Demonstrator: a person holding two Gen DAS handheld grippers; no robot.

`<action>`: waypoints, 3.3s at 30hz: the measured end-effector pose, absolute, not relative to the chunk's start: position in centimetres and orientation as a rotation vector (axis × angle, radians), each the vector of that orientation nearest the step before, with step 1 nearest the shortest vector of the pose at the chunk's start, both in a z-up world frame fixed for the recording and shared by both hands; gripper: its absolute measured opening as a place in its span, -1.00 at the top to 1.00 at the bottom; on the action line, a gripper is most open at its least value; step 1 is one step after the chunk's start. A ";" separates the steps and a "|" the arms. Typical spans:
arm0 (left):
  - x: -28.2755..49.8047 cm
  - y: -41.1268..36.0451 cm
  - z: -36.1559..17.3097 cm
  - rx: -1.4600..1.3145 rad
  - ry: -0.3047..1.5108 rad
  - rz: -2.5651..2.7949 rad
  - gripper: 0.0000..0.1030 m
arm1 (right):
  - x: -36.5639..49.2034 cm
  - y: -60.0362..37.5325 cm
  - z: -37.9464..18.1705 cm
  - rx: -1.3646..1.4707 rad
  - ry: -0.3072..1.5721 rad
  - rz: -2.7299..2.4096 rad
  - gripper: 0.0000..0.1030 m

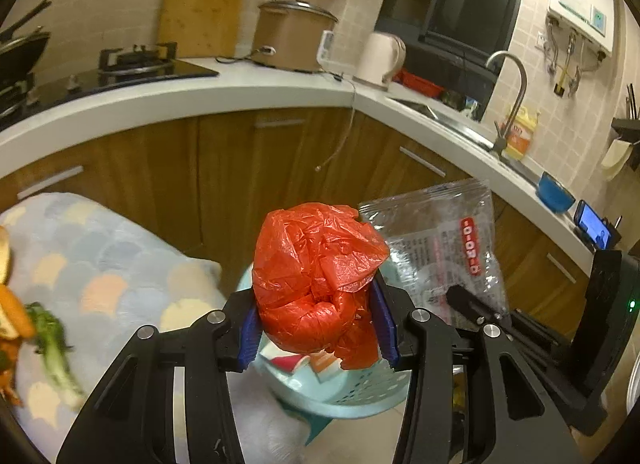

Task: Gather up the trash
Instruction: 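Carry both bags over the blue basket and open both tools to drop them, then move left tool to the white dotted napkin while right tool reaches the bok choy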

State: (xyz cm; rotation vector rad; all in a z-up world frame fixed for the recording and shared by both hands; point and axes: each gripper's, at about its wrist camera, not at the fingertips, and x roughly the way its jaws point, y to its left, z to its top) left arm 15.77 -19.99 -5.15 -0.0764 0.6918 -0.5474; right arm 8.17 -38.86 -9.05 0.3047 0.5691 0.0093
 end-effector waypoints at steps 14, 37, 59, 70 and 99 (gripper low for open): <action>19.7 -22.8 -12.0 -0.005 0.850 -0.472 0.14 | 12.6 -40.9 -16.4 0.319 0.782 -0.058 0.94; 19.4 -20.4 -10.8 -0.035 0.827 -0.405 -0.29 | 12.9 -40.2 -16.4 0.327 0.812 -0.036 0.06; 12.5 -13.6 -3.5 -0.101 0.636 -0.350 -0.36 | 10.1 -33.7 -10.0 0.200 0.698 0.056 0.06; 7.0 -4.4 -0.3 -0.109 0.518 -0.207 -0.45 | 9.0 -26.6 -7.4 0.135 0.636 0.160 0.05; -0.8 14.8 -9.7 -0.294 0.740 -0.001 -0.52 | 8.7 -7.1 -10.1 -0.015 0.666 0.469 0.29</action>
